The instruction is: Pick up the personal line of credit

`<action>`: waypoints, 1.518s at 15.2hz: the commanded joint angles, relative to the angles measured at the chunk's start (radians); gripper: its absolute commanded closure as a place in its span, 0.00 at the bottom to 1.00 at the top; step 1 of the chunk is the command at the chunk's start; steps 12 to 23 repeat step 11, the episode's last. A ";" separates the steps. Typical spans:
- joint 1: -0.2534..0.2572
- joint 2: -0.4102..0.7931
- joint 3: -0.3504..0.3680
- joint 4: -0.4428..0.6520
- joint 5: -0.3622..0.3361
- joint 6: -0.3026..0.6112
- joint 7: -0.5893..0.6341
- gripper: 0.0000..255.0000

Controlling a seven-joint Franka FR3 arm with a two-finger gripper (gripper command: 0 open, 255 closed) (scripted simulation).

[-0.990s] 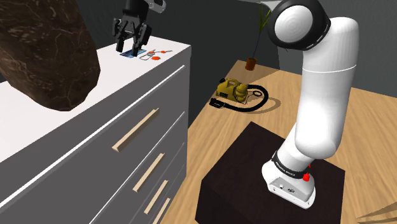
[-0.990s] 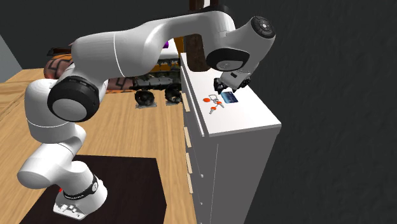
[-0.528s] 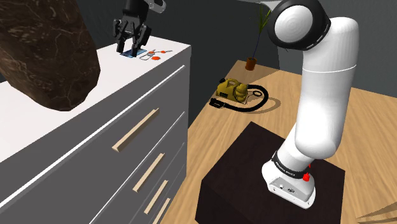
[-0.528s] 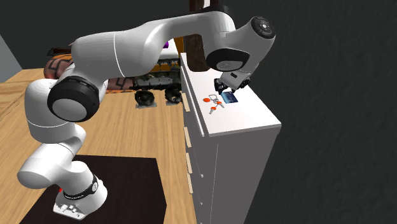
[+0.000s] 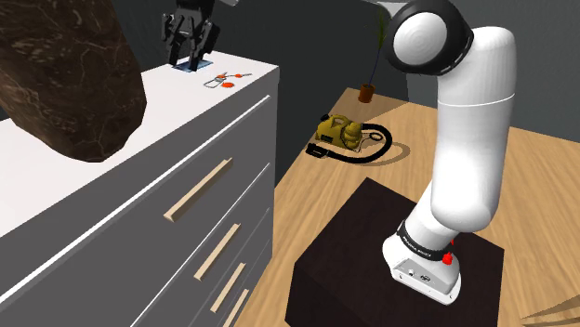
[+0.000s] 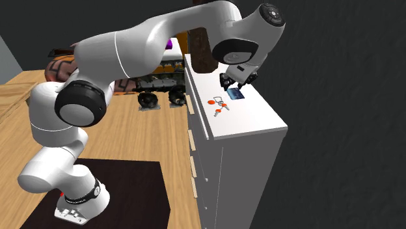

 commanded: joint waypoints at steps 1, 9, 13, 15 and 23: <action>0.002 0.016 0.002 0.047 -0.002 -0.027 0.017 1.00; 0.020 0.152 0.015 0.374 -0.015 -0.192 0.118 1.00; 0.021 0.158 0.015 0.386 -0.016 -0.197 0.121 1.00; 0.021 0.158 0.015 0.386 -0.016 -0.197 0.121 1.00; 0.021 0.158 0.015 0.386 -0.016 -0.197 0.121 1.00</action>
